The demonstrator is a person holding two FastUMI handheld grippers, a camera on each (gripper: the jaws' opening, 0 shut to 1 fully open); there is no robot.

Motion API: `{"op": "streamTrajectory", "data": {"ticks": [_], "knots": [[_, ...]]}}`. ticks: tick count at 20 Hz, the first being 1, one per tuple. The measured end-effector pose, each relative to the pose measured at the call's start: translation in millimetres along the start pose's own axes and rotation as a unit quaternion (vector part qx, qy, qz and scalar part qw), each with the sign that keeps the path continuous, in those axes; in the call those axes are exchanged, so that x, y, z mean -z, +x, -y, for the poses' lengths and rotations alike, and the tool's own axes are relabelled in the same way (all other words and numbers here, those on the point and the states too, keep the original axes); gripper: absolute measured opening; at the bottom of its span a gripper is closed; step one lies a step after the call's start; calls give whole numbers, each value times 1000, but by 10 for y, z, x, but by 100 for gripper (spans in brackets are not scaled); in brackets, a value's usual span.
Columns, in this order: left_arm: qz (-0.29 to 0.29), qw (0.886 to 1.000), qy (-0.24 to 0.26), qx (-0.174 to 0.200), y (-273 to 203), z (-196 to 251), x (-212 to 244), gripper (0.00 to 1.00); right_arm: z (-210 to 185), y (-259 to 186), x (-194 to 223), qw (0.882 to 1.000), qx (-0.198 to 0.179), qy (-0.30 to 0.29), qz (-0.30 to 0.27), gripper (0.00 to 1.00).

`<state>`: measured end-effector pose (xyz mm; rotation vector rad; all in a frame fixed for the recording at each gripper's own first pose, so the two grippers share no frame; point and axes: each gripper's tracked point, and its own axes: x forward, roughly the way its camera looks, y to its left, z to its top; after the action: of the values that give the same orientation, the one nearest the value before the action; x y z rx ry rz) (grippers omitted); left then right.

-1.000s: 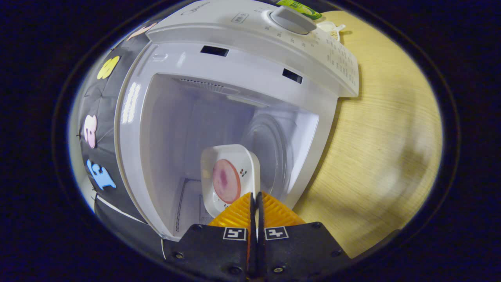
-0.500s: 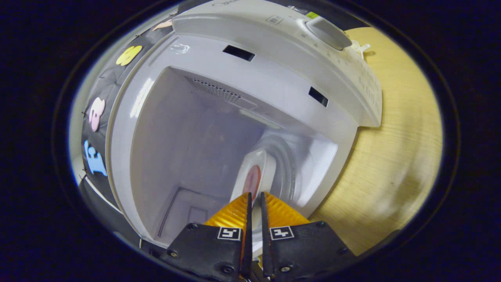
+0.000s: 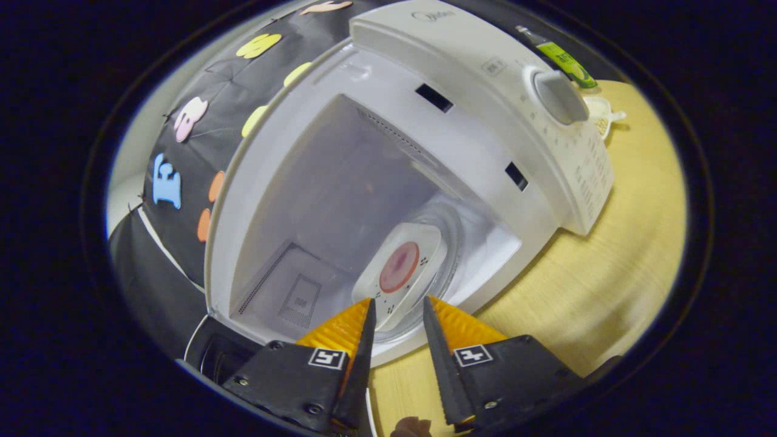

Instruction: Open the microwave oven with the left hand, put the food in, and close the microwave oven.

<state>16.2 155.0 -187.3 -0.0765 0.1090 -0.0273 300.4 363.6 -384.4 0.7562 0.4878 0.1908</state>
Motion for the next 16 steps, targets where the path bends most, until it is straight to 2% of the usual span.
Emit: {"op": "streamTrajectory", "data": {"ticks": [1,2,3,4,5,6,7,10,11,12,13,14,15,16], "knots": [[-7,1000,-1,5,17,-16,57,83,-32,-119,-7,1000,-9,-21,-4,49],[-12,1000,-2,4,47,-53,118,82,-85,-250,-23,999,-21,-43,-7,76],[-17,1000,-2,3,78,-87,167,81,-126,-398,-41,997,-31,-67,-12,78],[-23,1000,-3,0,106,-137,211,94,-159,-556,-72,995,-39,-92,-14,86],[-24,1000,-4,-3,177,-202,248,93,-208,-735,-126,992,-49,-117,-9,93],[-28,1000,-5,-2,225,-244,294,78,-243,-947,-208,988,-57,-145,3,99],[-29,1000,-7,-1,274,-292,338,87,-270,-1157,-320,982,-62,-176,21,99],[-32,999,-27,24,439,-303,464,81,-348,-1811,-604,959,-81,-261,70,99],[-32,999,-32,30,498,-329,495,60,-359,-2013,-679,952,-86,-282,80,100],[-34,998,-32,30,580,-365,551,74,-372,-2229,-754,946,-91,-296,92,100],[-32,999,-30,31,643,-411,586,69,-395,-2441,-835,941,-98,-308,102,100],[-31,998,-28,40,677,-414,619,65,-417,-2680,-910,934,-102,-320,117,91],[-32,998,-24,51,744,-394,658,38,-442,-2899,-1001,926,-105,-336,134,91],[-32,998,-13,60,813,-363,701,29,-436,-3115,-1079,921,-103,-346,147,90]]}}
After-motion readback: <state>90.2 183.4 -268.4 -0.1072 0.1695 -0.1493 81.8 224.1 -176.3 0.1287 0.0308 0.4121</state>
